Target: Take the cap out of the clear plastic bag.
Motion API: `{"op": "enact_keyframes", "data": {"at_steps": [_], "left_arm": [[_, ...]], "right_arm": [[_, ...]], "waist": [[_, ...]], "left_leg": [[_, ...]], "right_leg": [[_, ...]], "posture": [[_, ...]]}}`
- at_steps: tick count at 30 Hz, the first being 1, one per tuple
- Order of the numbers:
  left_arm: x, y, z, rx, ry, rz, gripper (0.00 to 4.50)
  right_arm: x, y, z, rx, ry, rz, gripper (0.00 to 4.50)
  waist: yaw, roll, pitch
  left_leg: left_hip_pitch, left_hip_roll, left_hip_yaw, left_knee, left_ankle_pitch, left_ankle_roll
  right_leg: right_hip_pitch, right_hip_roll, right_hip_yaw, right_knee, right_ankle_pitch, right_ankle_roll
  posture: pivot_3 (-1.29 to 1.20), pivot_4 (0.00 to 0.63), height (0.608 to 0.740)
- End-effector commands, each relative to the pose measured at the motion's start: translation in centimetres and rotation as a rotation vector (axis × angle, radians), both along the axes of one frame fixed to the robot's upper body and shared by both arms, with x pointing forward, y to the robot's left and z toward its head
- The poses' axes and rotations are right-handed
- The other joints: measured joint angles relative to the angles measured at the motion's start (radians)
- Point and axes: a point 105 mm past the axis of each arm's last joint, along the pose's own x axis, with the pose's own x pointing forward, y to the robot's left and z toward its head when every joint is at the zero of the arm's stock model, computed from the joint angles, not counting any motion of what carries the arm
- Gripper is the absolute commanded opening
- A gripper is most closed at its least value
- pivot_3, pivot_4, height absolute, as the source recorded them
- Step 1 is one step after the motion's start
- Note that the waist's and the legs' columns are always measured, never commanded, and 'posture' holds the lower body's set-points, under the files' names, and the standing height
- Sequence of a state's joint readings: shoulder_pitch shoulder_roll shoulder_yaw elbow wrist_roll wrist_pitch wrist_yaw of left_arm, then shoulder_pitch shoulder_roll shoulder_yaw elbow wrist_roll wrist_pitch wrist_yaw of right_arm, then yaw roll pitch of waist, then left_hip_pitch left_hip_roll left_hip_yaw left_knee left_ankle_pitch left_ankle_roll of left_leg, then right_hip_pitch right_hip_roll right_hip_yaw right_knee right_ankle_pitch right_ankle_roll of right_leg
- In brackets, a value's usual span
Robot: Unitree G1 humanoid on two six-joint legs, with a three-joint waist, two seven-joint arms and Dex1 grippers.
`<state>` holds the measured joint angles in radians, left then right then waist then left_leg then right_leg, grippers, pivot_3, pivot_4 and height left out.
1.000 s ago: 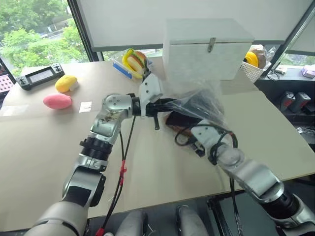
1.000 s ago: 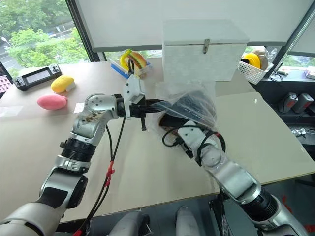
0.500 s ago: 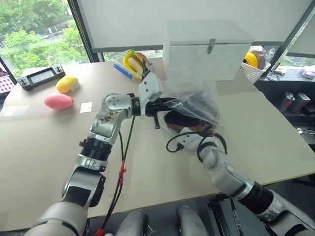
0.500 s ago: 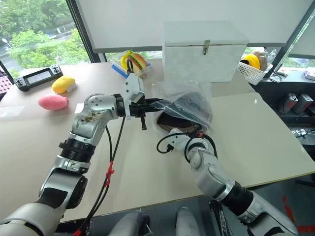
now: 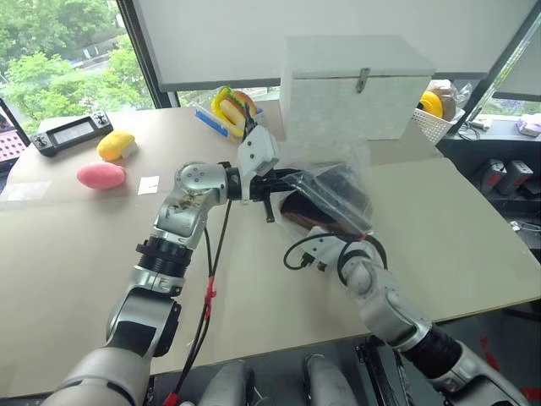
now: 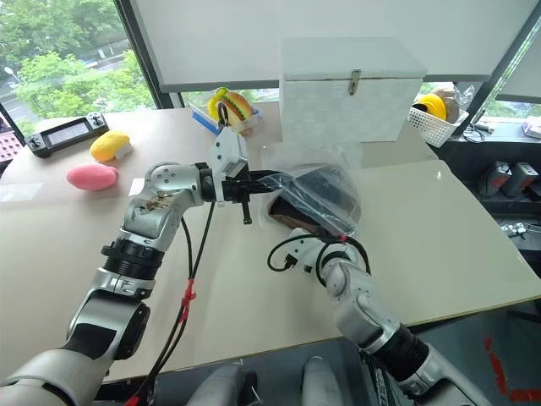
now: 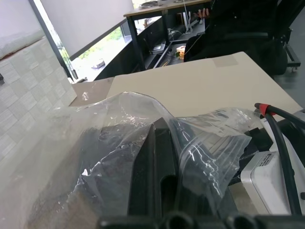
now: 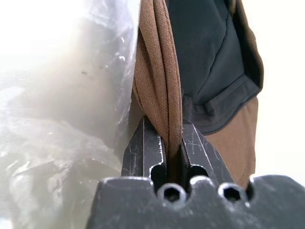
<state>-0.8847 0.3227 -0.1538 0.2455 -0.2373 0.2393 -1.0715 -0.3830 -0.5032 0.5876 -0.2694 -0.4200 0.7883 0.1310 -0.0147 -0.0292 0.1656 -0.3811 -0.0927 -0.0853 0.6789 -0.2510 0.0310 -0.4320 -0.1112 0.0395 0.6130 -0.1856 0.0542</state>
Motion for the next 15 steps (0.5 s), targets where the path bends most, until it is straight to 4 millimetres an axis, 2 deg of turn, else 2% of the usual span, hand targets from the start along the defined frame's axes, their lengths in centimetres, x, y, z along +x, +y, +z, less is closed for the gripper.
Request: {"op": "enact_keyframes", "data": {"at_steps": [1,4,7,11,12,14,15], "left_arm": [[-0.3,0.0,1.4,-0.025,-0.056,-0.009,0.00],[-0.3,0.0,1.2,-0.016,-0.056,-0.009,0.00],[-0.2,0.0,1.1,-0.013,-0.056,-0.009,0.00],[-0.1,0.0,0.8,-0.007,-0.054,-0.010,0.00],[-0.1,0.0,0.8,-0.005,-0.053,-0.010,0.00],[0.0,0.1,0.8,-0.004,-0.053,-0.009,0.00],[0.1,0.1,0.9,-0.005,-0.052,-0.007,0.00]], "right_arm": [[-0.1,0.5,1.6,0.078,0.007,0.006,0.05],[-0.4,1.7,4.6,0.337,0.015,0.003,0.05],[-0.9,3.3,6.8,0.500,0.038,0.064,0.05],[-2.0,6.3,10.0,0.803,0.136,0.181,0.05],[-2.2,6.9,10.6,0.818,0.144,0.214,0.05],[-2.4,7.5,10.7,0.713,0.139,0.254,0.05],[-2.0,7.5,9.9,0.572,0.123,0.248,0.05]], "waist": [[-0.001,0.000,0.000],[-0.004,0.000,0.000],[-0.005,0.000,0.000],[-0.005,0.000,0.000],[-0.006,0.000,0.000],[-0.007,0.001,0.000],[-0.007,0.001,0.000]], "left_leg": [[0.000,0.000,0.000,0.000,0.000,0.000],[-0.002,0.000,0.001,0.000,0.000,0.000],[-0.004,0.001,0.001,0.000,0.000,0.000],[-0.004,0.001,0.001,0.000,0.000,0.000],[-0.004,0.001,0.001,-0.001,0.000,0.000],[-0.005,0.001,0.001,-0.001,0.000,0.000],[-0.004,0.001,0.001,0.000,0.000,0.000]], "right_leg": [[0.000,0.000,0.000,0.000,0.000,0.000],[-0.003,0.000,0.001,0.001,0.000,0.000],[-0.005,0.001,0.002,0.002,0.000,-0.001],[-0.006,0.001,0.002,0.002,0.001,-0.001],[-0.007,0.001,0.002,0.003,0.001,-0.001],[-0.008,0.001,0.003,0.003,0.001,-0.001],[-0.008,0.001,0.002,0.003,0.001,-0.001]], "posture": [[0.00,0.150,0.740],[0.00,0.150,0.740],[0.00,0.150,0.740],[0.00,0.150,0.740],[0.00,0.150,0.740],[0.00,0.150,0.740],[0.00,0.150,0.740]]}}
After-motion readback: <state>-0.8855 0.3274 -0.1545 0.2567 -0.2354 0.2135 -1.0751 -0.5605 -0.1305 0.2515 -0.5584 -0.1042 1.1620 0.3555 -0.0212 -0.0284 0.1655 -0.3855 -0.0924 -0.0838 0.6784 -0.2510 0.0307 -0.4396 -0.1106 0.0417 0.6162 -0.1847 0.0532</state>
